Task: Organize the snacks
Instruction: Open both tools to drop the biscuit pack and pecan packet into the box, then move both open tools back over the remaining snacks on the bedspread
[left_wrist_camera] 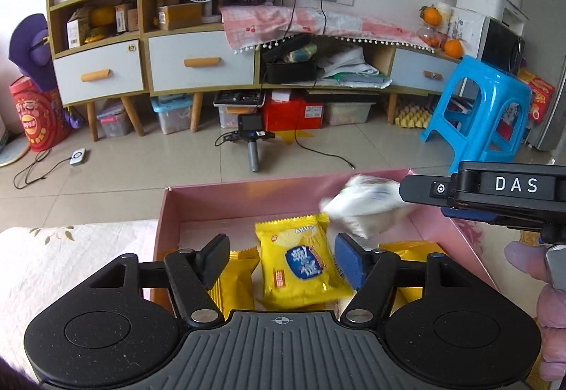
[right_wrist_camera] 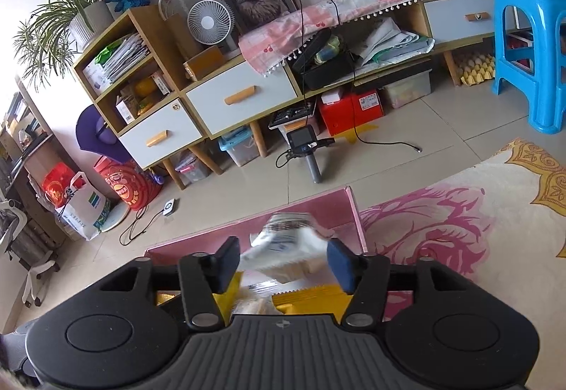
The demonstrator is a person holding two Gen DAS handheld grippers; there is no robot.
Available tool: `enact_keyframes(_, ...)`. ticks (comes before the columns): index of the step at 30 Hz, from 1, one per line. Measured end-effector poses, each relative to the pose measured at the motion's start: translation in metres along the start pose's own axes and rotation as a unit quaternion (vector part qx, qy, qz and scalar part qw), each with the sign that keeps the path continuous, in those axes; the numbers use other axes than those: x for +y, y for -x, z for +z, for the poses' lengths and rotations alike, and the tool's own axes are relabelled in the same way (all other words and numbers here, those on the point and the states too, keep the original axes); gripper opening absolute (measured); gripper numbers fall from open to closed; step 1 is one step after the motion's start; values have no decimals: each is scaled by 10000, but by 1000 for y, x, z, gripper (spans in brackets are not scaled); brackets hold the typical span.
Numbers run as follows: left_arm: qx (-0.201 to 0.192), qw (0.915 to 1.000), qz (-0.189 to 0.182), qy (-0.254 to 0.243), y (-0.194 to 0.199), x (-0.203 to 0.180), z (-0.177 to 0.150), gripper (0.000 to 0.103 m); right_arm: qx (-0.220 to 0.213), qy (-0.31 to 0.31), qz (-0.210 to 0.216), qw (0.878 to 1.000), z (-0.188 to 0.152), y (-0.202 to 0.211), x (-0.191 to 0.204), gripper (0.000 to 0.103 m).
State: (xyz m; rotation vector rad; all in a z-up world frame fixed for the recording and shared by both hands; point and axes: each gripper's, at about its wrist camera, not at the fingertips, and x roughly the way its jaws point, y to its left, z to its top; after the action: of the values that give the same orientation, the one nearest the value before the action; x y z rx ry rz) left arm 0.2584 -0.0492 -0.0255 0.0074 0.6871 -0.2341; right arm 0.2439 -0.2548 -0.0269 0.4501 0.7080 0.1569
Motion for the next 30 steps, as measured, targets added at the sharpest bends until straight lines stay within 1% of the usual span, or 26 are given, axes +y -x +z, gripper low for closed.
enact_keyframes(2,-1,10000,-21,66,4,1,0,73,0,-12,-12,10000,1,2,0,56)
enact_keyframes(4,14,9999,-46,107,8,3,0,75,-2,-10,-23,10000,1,6,1,61)
enact_keyframes(8,-30,9999,-74,75,20,4,-1,80,23,113,-99,9999,1,14,5,67)
enact_keyframes(11,-59,9999,-104,85,31,6,-1,81,23,186,-174,9997,2,22,8,72)
enact_keyframes(13,-61,9999,-118,110,38,6,-3,81,13,185,-221,9996,3,29,9,77)
enact_keyframes(22,-20,9995,-175,250,66,12,-13,85,-23,273,-414,9988,5,60,17,82)
enact_keyframes(26,-60,9994,-187,278,81,16,-18,89,10,382,-471,9982,0,73,22,83)
enact_keyframes(30,-56,9991,-203,374,96,21,-26,91,46,423,-507,9978,-6,85,26,85)
